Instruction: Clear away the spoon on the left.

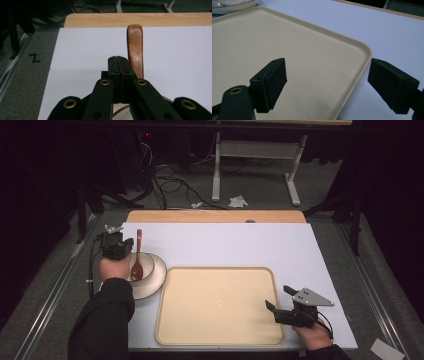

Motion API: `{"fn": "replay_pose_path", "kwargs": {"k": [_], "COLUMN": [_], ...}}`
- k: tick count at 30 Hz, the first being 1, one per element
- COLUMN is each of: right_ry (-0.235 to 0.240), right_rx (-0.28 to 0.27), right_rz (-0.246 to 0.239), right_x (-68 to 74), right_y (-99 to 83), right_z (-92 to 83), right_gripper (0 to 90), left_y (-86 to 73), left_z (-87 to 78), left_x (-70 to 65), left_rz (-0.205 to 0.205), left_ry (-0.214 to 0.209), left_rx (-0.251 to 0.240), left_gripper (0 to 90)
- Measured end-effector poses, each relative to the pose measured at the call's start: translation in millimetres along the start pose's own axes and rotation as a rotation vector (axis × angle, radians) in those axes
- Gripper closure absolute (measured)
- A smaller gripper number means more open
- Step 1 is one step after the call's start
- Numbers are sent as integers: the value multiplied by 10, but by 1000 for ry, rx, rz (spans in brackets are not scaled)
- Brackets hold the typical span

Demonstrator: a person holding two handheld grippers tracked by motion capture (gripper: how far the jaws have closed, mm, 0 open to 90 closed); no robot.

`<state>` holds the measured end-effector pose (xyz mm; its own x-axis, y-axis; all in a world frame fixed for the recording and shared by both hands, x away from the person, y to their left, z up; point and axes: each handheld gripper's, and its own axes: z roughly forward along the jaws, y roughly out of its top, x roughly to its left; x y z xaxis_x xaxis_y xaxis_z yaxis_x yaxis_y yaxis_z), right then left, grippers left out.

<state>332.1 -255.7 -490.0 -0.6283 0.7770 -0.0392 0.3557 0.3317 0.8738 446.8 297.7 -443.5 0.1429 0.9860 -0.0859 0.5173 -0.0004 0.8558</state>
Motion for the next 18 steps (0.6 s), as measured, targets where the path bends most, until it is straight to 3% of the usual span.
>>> {"fn": "replay_pose_path", "kwargs": {"k": [4, 7, 10, 14, 18], "right_ry": [3, 2, 0, 4, 2], "right_rx": [1, 0, -2, 0, 2], "right_rz": [6, 12, 12, 13, 16], "right_x": [-2, 1, -4, -3, -3], "right_y": [-5, -7, -6, -9, -10], "right_z": [3, -6, -8, 0, 1], "right_gripper": [167, 166, 166, 166, 166], "left_y": [31, 48, 47, 22, 14], "left_z": [64, 90, 123, 215, 263], "left_x": [12, 40, 42, 39, 12], "left_rz": [-18, -45, -47, -55, -65], "left_ry": [26, 24, 30, 72, 58], "left_rx": [27, 48, 63, 106, 130], "left_gripper": [900, 900, 900, 900, 900]}}
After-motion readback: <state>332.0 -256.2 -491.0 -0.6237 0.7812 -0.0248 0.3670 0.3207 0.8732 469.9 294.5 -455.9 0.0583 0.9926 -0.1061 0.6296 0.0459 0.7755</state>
